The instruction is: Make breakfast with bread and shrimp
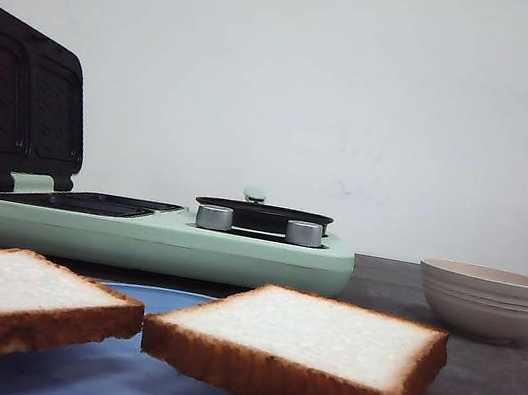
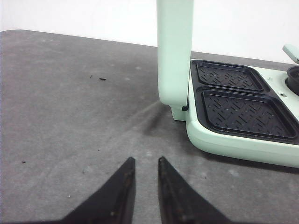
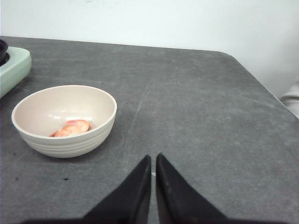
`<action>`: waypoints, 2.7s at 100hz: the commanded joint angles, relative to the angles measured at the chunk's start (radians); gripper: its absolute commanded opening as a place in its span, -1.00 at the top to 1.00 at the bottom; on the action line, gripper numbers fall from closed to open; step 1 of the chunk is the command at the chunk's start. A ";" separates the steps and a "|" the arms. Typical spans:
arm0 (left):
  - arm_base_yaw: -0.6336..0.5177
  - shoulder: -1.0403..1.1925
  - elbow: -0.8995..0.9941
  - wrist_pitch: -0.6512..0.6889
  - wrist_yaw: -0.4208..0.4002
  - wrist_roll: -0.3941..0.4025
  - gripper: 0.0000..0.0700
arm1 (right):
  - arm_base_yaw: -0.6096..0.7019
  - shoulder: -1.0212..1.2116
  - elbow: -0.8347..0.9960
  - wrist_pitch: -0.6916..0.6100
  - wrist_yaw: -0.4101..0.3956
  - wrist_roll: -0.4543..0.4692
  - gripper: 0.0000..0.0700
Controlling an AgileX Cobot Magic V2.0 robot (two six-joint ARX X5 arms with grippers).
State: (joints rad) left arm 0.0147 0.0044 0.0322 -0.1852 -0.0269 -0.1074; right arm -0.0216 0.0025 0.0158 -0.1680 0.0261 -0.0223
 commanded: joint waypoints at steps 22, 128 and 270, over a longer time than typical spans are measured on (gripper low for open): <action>0.000 -0.001 -0.018 -0.003 0.000 -0.007 1.00 | -0.001 0.001 -0.003 0.010 0.000 -0.005 0.97; 0.000 -0.001 -0.018 -0.003 0.000 -0.007 1.00 | -0.001 0.001 -0.003 0.010 0.000 -0.005 0.97; -0.004 0.167 0.333 -0.010 0.193 -0.283 0.99 | 0.000 0.213 0.408 0.085 -0.091 0.336 0.99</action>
State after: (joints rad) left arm 0.0147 0.1337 0.3069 -0.2028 0.1627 -0.4942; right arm -0.0216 0.1730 0.3634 -0.0883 -0.0540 0.4015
